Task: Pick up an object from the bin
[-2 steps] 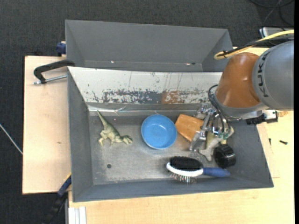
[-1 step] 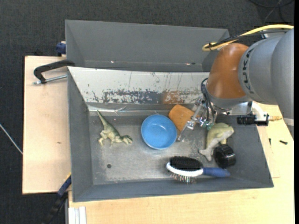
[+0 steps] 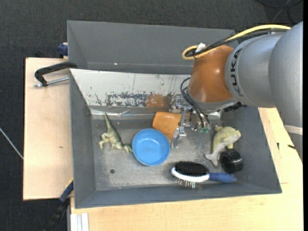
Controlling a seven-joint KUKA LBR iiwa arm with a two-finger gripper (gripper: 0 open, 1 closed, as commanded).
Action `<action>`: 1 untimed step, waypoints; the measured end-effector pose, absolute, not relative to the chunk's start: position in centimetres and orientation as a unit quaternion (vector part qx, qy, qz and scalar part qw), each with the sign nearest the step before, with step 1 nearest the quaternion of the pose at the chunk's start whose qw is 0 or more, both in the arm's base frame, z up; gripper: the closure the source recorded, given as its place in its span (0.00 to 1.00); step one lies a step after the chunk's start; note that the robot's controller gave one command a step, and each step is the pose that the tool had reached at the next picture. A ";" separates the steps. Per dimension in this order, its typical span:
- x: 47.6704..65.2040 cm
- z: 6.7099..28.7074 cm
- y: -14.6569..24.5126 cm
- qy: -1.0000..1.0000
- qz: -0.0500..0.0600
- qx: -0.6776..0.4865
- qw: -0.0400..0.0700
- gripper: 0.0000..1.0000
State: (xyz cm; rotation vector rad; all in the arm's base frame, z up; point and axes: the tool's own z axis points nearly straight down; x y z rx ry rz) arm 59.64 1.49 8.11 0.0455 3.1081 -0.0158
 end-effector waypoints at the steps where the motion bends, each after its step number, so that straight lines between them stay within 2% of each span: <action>1: 59.1 8.0 6.2 0.974 -0.002 -0.227 0.014 0.00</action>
Offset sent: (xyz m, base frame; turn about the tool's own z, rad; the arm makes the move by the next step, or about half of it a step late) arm -0.0143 0.0474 -0.0111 -0.4898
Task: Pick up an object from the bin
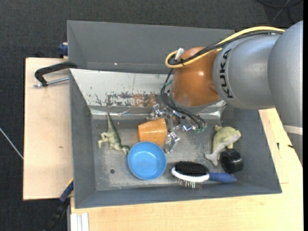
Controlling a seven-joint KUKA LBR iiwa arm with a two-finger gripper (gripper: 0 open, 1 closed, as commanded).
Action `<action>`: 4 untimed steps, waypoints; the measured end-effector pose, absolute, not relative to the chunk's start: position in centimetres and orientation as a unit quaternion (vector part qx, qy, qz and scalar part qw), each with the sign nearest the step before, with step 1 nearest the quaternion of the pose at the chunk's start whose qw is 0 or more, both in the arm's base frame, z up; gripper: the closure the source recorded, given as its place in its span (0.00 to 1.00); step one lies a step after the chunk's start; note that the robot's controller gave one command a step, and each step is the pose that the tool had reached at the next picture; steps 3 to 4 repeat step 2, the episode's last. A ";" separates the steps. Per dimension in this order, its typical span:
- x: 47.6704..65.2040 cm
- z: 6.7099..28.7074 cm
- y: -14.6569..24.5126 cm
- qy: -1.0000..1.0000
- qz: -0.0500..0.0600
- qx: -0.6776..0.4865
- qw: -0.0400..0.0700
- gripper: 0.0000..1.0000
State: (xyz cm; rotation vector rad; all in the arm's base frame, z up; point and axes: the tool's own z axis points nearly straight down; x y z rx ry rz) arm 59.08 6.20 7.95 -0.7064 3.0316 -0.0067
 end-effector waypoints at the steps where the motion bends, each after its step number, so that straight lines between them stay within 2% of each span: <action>1: 59.1 8.0 6.2 0.974 -0.002 -0.226 0.014 1.00; 2: 59.4 12.1 6.3 0.974 0.000 -0.225 0.006 1.00; 4: 59.4 12.1 6.3 0.974 0.000 -0.225 0.006 1.00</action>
Offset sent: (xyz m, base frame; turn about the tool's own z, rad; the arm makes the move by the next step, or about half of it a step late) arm 0.0000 0.0000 0.0000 0.0000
